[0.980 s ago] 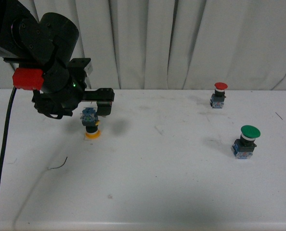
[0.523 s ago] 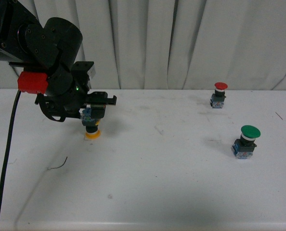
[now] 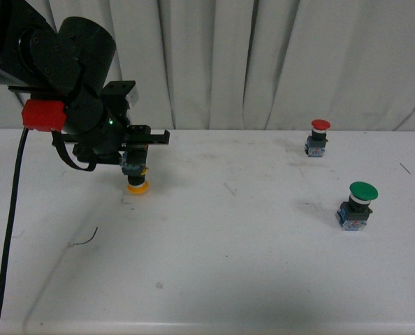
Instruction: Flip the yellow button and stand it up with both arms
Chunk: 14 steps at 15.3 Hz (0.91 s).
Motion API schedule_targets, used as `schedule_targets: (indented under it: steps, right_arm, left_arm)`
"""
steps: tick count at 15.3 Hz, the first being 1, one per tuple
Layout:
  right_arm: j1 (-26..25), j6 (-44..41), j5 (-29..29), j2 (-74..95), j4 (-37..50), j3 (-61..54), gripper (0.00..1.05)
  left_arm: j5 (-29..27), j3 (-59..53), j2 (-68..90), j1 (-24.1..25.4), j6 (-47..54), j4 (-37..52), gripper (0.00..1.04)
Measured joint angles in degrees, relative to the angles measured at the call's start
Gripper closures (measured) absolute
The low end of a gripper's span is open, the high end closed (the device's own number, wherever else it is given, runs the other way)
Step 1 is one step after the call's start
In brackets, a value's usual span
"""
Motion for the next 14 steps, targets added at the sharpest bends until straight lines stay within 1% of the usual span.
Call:
schedule_targets:
  steps: [2, 4, 6, 7, 8, 10, 11, 14]
  right_arm:
    - [0.00, 0.00, 0.00, 0.00, -0.02, 0.00, 0.06]
    - [0.00, 0.00, 0.00, 0.00, 0.00, 0.00, 0.06]
    - [0.00, 0.00, 0.00, 0.00, 0.00, 0.00, 0.06]
    - [0.00, 0.00, 0.00, 0.00, 0.00, 0.00, 0.06]
    - [0.00, 0.00, 0.00, 0.00, 0.00, 0.00, 0.06]
    - [0.00, 0.00, 0.00, 0.00, 0.00, 0.00, 0.06]
    - [0.00, 0.00, 0.00, 0.00, 0.00, 0.00, 0.06]
    - [0.00, 0.00, 0.00, 0.00, 0.00, 0.00, 0.06]
  left_arm:
    - [5.90, -6.36, -6.32, -0.15, -2.25, 6.12, 0.69]
    - [14.62, -14.34, -16.33, -0.55, -7.45, 15.69, 0.69]
    - [24.24, -24.37, -27.50, -0.79, -15.41, 29.66, 0.69]
    - [28.52, -30.10, -32.39, -1.03, -20.28, 38.03, 0.69]
    - [31.54, -35.21, -36.02, -1.55, -24.94, 45.86, 0.69]
    - [34.03, -42.18, -38.38, -3.34, -31.02, 59.87, 0.69]
    - [34.01, -44.59, -37.46, -4.39, -34.49, 66.20, 0.69]
    - [33.03, -44.68, -30.34, -6.99, -42.99, 80.13, 0.69]
